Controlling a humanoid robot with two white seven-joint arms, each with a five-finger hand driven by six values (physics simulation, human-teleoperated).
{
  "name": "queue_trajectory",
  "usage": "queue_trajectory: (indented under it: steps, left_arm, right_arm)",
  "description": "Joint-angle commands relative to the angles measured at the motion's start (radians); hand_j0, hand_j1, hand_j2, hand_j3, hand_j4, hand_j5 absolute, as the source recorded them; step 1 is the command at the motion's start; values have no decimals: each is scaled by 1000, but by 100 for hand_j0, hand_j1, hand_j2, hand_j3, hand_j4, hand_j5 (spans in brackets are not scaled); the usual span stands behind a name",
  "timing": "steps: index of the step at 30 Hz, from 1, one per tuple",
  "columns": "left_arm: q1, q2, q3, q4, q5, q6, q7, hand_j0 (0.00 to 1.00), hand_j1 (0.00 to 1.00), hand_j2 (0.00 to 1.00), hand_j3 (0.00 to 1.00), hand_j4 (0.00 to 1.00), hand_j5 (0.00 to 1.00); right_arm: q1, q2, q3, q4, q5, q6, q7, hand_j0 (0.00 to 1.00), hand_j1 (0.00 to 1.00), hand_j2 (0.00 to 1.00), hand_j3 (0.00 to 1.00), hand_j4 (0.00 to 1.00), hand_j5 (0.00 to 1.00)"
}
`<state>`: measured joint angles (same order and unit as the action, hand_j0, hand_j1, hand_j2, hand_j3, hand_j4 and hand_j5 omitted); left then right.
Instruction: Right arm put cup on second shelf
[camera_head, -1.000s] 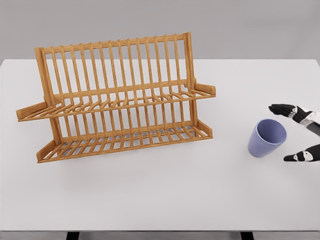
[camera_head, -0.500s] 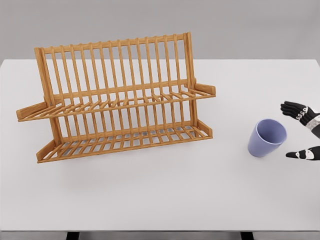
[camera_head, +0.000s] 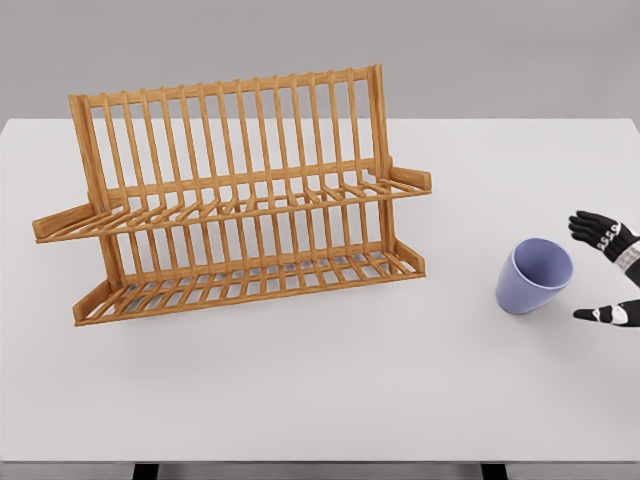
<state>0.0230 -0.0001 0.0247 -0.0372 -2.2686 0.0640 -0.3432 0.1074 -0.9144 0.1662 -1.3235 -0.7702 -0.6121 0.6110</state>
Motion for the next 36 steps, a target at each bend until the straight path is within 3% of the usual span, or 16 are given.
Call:
queue_trajectory:
  steps: [1,13,20,36]
  left_arm:
    - [0,0,0,0,0,0,0,100,100,100,100,100,100]
    - [0,0,0,-1,0,0,0,100,100,100,100,100,100]
    - [0,0,0,0,0,0,0,100,100,100,100,100,100]
    - [0,0,0,0,0,0,0,100,100,100,100,100,100]
  right_arm:
    - [0,2,-1,18,-8,1,0,100,100,100,100,100,100]
    - [-28,55,7,63,3,1,0,100,100,100,100,100,100]
    - [-67,85,44,63,11,1,0,100,100,100,100,100,100]
    - [-71,120,62,58,34,1,0,100,100,100,100,100,100]
